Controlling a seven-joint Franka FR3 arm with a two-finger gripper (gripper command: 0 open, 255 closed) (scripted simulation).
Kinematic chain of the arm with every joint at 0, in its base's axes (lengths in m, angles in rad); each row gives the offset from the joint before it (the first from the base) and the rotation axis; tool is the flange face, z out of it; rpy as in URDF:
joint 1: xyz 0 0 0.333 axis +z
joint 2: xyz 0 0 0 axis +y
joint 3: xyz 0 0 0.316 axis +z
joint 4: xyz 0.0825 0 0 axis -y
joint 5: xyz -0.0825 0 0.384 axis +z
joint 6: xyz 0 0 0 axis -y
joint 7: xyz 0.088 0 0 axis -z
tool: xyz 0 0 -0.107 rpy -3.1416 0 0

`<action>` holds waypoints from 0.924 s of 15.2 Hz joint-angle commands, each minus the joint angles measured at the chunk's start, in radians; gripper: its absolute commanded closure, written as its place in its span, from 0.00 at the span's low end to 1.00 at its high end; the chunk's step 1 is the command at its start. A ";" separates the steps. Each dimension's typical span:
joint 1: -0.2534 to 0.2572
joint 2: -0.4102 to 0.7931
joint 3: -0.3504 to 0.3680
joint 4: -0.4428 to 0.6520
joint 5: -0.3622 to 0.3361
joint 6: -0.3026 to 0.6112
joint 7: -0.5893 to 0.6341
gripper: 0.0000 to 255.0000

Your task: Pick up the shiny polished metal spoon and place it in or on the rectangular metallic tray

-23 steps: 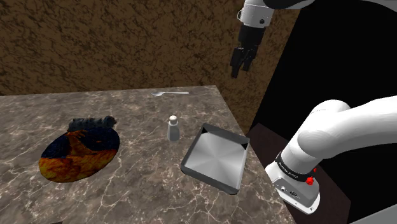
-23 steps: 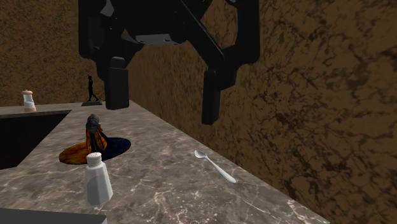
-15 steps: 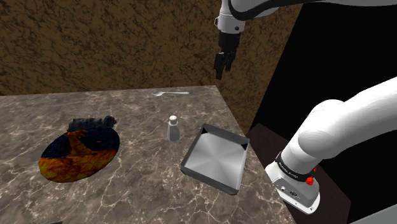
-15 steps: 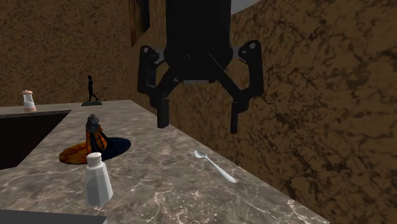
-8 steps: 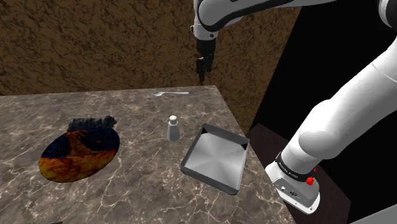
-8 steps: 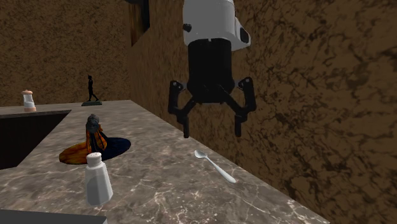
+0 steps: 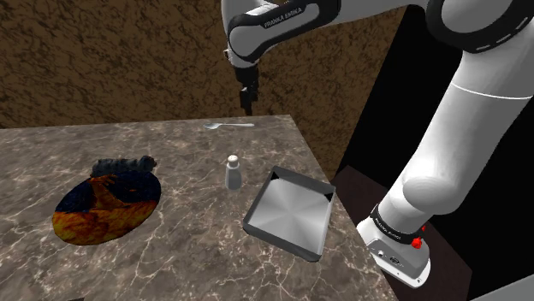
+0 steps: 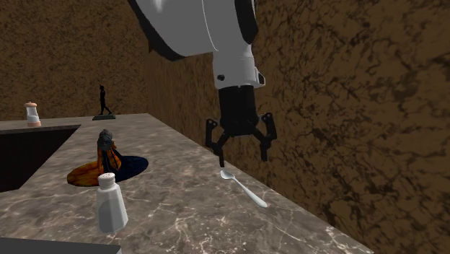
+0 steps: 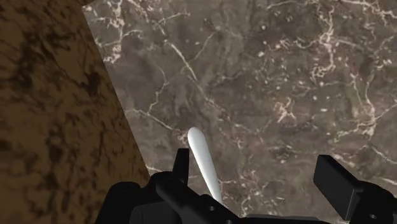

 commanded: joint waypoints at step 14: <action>0.057 0.362 0.008 0.287 -0.144 0.033 -0.074 0.00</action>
